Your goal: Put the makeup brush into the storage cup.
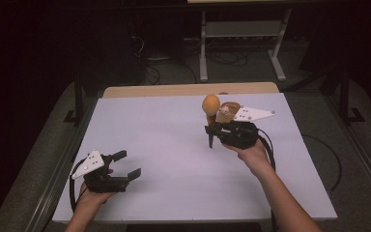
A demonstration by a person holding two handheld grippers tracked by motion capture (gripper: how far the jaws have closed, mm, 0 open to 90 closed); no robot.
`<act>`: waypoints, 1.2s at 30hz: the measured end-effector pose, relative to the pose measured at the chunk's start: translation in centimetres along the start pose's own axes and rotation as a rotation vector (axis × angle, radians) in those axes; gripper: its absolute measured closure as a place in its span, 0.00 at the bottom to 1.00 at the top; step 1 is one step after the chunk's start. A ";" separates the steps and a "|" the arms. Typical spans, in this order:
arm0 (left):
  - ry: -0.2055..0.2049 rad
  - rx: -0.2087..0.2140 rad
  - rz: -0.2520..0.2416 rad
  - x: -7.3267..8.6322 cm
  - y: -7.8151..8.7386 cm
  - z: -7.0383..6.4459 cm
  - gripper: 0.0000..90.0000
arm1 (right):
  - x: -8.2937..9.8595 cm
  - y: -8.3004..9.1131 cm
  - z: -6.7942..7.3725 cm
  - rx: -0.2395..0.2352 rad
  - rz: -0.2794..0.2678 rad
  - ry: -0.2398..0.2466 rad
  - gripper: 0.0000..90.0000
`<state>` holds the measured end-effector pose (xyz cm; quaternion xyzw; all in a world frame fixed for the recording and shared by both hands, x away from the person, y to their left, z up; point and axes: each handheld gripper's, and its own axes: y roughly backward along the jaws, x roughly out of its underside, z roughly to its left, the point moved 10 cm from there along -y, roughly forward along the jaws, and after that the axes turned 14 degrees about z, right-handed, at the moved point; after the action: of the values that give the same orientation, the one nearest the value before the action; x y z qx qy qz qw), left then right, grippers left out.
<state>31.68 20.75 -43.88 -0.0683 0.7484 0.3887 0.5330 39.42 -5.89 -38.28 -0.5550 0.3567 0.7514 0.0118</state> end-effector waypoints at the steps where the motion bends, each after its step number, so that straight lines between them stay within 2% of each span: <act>1: 0.000 0.001 0.001 0.0 0.0 0.0 0.13 | -0.3 0.2 -0.3 0.005 -0.008 -0.008 0.81; 10: -0.006 0.010 0.008 0.1 0.0 -0.1 0.13 | -0.7 0.6 -1.4 0.039 -0.008 -0.015 0.81; 16: -0.010 0.016 0.005 0.1 0.1 -0.1 0.13 | -0.6 0.9 -2.3 0.074 -0.011 -0.041 0.81; 28: -0.004 0.017 -0.002 0.0 0.2 -0.1 0.13 | -0.3 2.5 -5.3 0.167 -0.030 -0.087 0.81; 32: -0.003 0.019 -0.009 -0.2 0.1 -0.1 0.13 | -0.2 2.5 -6.3 0.200 -0.030 -0.095 0.81; 34: -0.016 0.019 0.000 0.0 0.1 -0.1 0.13 | -0.3 2.5 -6.9 0.224 -0.027 -0.097 0.81; 36: -0.012 0.017 0.002 0.0 0.1 -0.2 0.13 | -0.3 2.4 -7.1 0.228 -0.025 -0.099 0.81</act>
<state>31.45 20.70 -43.83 -0.0609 0.7486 0.3832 0.5376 44.37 -11.43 -37.73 -0.5166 0.4321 0.7322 0.1017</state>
